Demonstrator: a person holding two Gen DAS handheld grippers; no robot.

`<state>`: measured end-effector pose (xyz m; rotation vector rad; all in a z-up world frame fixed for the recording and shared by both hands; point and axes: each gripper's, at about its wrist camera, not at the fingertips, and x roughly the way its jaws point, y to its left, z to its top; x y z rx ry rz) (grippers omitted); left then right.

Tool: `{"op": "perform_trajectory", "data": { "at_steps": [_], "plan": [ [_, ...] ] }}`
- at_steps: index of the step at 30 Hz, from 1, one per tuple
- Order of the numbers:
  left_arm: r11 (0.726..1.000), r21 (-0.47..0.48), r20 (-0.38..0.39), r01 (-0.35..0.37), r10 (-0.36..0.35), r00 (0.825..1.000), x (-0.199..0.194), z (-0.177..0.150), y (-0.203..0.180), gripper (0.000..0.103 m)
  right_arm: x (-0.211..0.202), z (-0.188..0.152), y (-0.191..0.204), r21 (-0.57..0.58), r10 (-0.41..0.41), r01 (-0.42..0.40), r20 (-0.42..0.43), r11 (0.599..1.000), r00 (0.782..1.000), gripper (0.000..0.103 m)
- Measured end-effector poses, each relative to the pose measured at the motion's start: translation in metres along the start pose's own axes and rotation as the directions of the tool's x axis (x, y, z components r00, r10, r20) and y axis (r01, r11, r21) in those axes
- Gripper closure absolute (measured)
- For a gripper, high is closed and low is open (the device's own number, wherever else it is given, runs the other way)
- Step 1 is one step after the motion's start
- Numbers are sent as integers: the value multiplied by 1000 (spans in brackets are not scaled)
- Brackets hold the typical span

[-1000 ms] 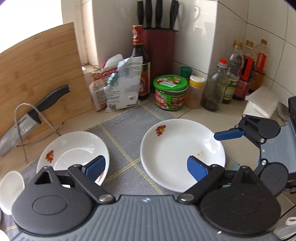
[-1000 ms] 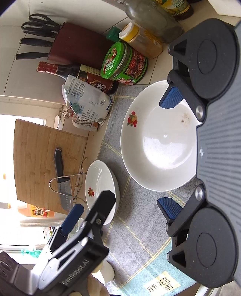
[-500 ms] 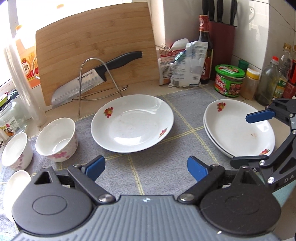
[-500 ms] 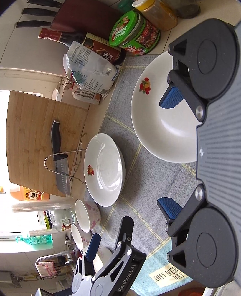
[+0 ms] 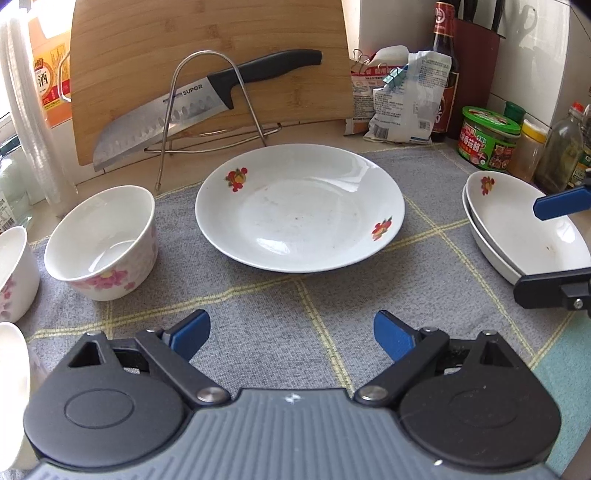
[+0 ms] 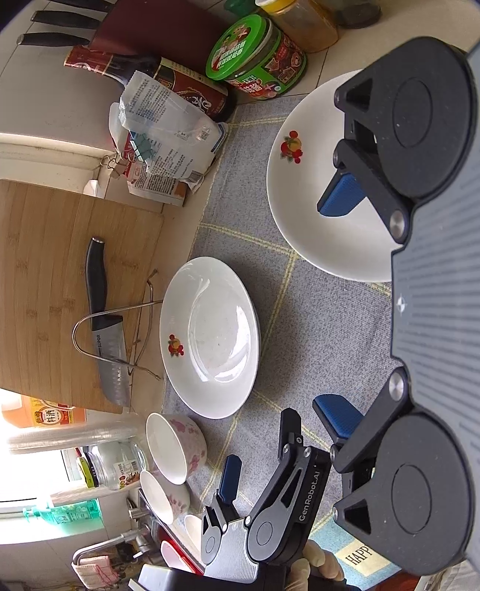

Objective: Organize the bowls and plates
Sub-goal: 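Move the right tool to the large fruit-decal plate rim while the left tool pulls back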

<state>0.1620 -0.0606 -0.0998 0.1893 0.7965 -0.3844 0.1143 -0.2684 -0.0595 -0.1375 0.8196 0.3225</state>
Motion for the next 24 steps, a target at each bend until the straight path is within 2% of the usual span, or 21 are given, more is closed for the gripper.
{"op": "perform_trajectory", "data": {
  "at_steps": [7,11,24],
  "plan": [
    [999,11,-23,47,-47,999,24,-2,6,8,9,15,11,18,-11,11,-25,1000,1000,0],
    [999,14,-14,45,-45,999,27,0,3,1,14,24,12,-23,-11,10,-43,1000,999,0],
    [1000,0,8,28,-28,1000,46,17,3,0,54,71,-12,-141,99,-108,-64,984,993,0]
  ]
}}
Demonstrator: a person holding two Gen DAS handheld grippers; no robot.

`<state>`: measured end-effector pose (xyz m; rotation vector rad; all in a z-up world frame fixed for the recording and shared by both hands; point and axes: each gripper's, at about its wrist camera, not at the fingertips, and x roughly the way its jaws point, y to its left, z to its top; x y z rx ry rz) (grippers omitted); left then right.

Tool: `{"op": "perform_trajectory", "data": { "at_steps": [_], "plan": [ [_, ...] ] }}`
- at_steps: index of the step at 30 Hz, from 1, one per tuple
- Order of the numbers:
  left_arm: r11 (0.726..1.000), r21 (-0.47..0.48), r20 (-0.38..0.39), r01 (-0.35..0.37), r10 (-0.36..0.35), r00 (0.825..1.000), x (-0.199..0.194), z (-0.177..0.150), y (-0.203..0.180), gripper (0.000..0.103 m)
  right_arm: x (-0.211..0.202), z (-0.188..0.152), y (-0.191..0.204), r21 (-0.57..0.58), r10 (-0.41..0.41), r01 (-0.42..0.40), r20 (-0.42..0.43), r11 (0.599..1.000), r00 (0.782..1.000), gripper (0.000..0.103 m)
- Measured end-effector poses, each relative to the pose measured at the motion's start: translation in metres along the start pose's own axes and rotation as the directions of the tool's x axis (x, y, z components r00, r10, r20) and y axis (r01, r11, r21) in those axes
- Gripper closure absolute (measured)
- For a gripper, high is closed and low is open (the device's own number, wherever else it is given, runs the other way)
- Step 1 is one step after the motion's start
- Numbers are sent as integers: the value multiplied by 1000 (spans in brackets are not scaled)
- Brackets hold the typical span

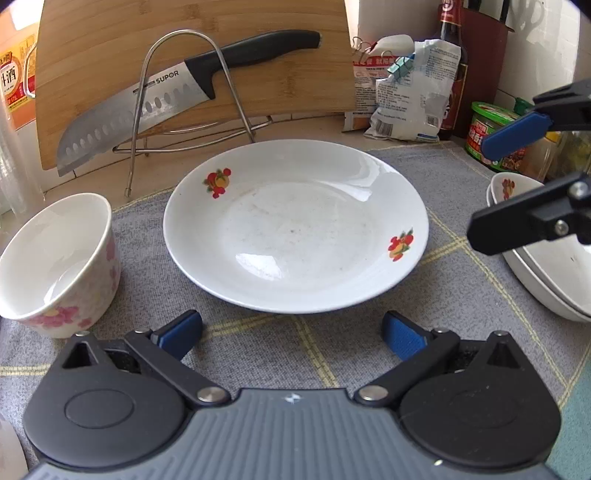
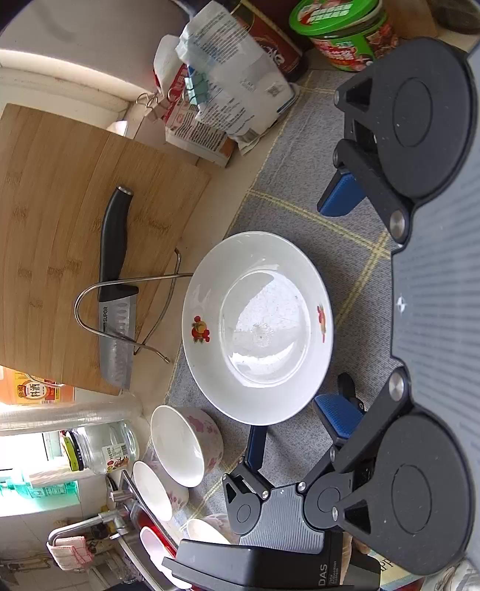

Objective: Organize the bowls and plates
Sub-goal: 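Move the right tool to the large fruit-decal plate rim while the left tool pulls back, then grasp the rim of the large fruit-decal plate with the right tool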

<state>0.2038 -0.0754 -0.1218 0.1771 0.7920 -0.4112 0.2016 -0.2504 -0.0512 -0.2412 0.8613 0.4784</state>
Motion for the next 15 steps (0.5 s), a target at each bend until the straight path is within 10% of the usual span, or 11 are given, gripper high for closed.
{"op": "perform_trajectory", "data": {
  "at_steps": [15],
  "plan": [
    [1000,3,33,-2,2,999,1,1,0,0,65,47,-34,-110,146,-155,-90,982,985,0]
  ]
}}
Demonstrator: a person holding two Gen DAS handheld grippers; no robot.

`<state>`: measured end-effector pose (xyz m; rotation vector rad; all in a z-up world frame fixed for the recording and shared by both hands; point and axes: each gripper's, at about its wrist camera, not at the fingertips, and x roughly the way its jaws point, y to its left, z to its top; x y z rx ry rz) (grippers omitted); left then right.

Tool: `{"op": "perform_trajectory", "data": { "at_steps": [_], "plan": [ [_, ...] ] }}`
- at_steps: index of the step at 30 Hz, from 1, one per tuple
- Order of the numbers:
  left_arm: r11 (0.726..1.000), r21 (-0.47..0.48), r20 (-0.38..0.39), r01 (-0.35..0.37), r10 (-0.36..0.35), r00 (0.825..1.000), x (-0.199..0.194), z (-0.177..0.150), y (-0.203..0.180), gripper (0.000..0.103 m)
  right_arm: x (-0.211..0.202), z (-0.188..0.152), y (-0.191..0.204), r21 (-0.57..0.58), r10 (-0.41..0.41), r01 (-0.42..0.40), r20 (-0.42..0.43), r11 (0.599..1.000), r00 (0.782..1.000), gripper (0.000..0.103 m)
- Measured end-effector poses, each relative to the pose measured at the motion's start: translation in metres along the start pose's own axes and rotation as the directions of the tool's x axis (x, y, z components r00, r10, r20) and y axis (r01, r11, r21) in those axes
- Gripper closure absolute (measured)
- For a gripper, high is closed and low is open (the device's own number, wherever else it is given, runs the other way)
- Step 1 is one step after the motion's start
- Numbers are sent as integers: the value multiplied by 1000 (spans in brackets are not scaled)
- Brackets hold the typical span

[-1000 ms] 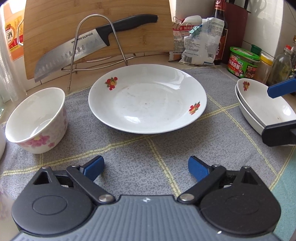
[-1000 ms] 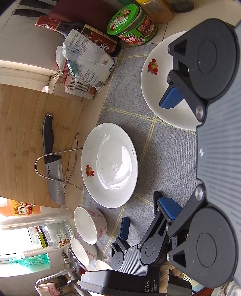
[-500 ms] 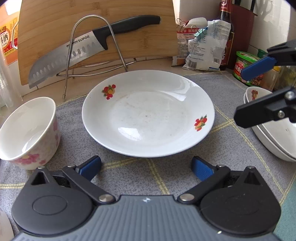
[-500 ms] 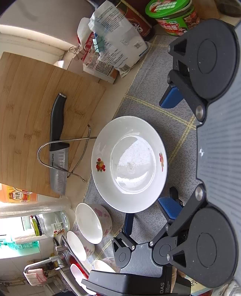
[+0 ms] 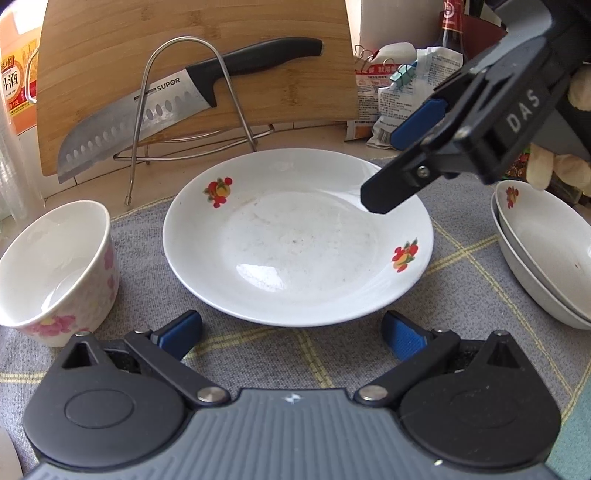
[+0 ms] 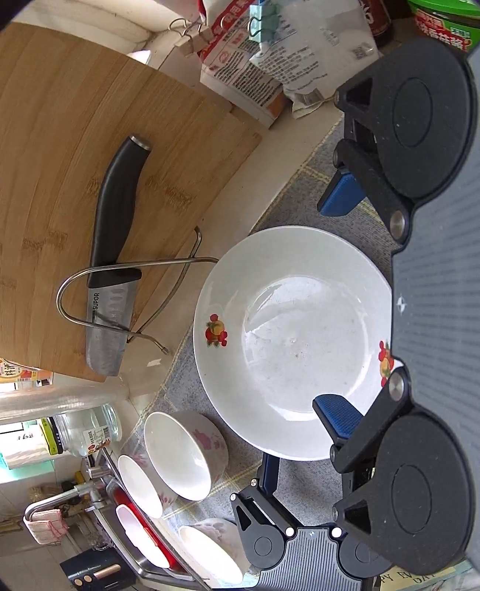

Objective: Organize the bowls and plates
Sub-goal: 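Grasp the rim of the large fruit-decal plate with the right tool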

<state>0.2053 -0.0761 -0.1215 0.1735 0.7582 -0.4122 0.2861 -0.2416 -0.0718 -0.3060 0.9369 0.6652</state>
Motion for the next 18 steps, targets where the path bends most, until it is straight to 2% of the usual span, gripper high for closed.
{"op": "perform_trajectory", "data": {
  "at_steps": [7,12,18],
  "plan": [
    [1000,11,8,10,-11,1000,2,1,1,0,29,10,-15,-15,17,-18,-67,1000,998,0],
    [1000,12,9,13,-13,1000,3,1,1,0,46,16,-25,-7,76,-77,-106,997,991,0],
    [1000,18,15,18,-18,1000,1,-1,1,0,57,22,-31,12,136,-136,-113,991,984,0]
  ]
}}
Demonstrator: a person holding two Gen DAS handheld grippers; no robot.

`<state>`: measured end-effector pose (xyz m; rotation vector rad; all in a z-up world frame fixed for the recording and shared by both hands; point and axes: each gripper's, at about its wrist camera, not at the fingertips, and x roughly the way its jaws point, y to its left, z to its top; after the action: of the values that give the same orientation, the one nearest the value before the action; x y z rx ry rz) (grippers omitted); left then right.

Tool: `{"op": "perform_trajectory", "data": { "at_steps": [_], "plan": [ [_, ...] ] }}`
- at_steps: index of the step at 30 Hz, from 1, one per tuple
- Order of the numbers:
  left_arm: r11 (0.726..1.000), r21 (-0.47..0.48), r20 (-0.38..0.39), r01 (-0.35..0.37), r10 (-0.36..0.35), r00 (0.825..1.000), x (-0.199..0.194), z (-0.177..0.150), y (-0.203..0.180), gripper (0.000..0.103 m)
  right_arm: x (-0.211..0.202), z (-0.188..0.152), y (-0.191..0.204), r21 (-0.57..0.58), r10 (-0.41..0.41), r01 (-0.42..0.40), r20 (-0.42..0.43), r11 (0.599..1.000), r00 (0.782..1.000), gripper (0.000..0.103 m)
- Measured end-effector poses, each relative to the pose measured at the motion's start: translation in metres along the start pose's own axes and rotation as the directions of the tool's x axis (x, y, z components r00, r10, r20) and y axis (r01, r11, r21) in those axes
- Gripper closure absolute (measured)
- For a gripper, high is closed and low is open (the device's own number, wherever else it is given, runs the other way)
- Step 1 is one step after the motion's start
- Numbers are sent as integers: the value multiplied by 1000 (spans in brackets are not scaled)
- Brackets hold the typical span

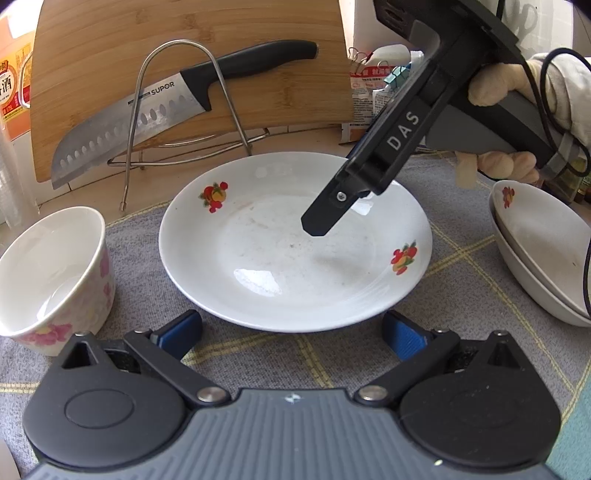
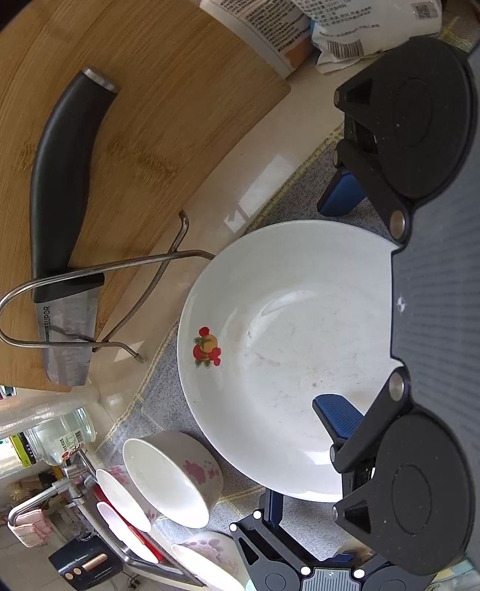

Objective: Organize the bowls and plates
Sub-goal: 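Grasp the rim of the large fruit-decal plate with the right tool, then lift and carry the fruit-decal plate with the right tool toward another plate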

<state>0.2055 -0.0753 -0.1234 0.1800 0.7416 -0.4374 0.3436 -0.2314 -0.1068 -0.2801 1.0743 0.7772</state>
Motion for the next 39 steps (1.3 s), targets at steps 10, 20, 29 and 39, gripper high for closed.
{"op": "perform_trajectory", "data": {
  "at_steps": [10,20,29,39],
  "plan": [
    [1000,-5,13,-7,7,1000,-1,-1,-1,0,11,14,-1,-18,58,-58,10,998,998,0],
    [1000,-3,21,-3,3,1000,1,1,2,0,18,24,0,-39,78,-77,15,996,997,0],
    [1000,9,17,8,-8,1000,1,2,2,0,20,26,0,-48,91,-90,12,995,996,0],
    [1000,20,22,8,-8,1000,2,2,2,0,20,30,0,-54,102,-103,-22,993,995,0]
  ]
}}
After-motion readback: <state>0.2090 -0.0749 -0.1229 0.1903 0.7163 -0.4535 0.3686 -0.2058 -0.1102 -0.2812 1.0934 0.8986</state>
